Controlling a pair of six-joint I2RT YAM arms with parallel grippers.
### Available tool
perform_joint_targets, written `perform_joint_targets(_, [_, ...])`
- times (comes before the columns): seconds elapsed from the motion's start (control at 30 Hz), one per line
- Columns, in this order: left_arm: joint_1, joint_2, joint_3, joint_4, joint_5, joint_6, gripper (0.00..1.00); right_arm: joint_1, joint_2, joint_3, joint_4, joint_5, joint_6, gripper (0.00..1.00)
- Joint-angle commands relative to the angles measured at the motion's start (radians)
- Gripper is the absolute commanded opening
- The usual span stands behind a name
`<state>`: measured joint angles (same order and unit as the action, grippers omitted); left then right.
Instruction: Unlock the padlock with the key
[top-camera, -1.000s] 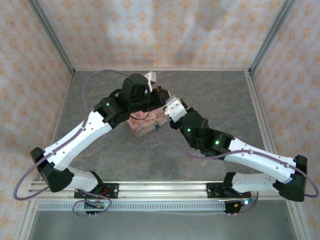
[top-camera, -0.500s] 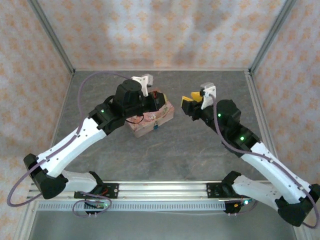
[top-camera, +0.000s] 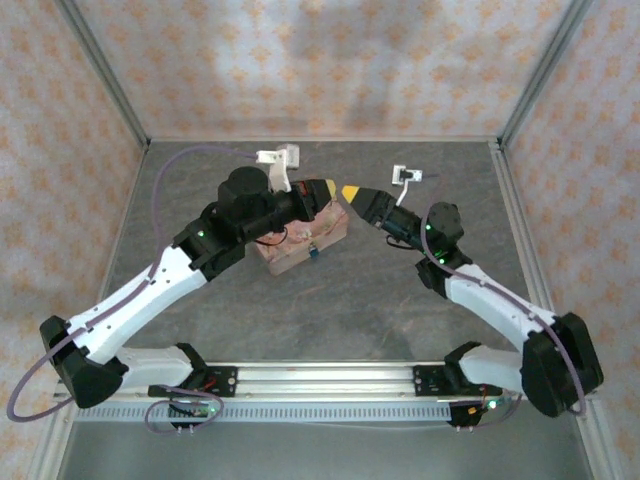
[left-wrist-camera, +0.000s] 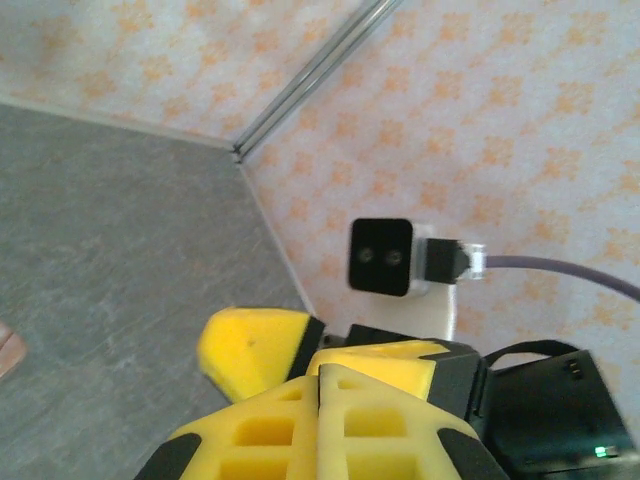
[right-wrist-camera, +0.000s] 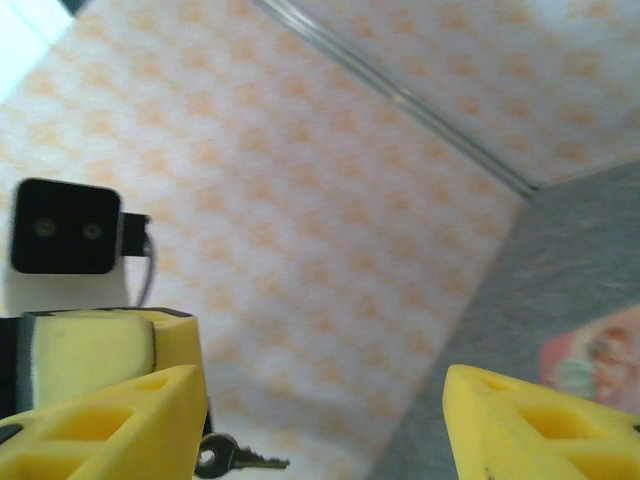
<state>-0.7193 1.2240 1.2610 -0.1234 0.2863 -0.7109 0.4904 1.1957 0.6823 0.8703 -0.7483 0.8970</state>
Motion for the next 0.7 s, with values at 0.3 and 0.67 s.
perform_joint_targets(0.3, [0.003,-0.022,-0.006,0.104,0.022,-0.045,0.0,0.015,0.135,0.038,0.534,-0.114,0.301,0.52])
perform_joint_targets(0.67, [0.003,-0.022,-0.012,0.105,0.011,-0.048,0.0,0.045,0.153,0.069,0.534,-0.163,0.299,0.32])
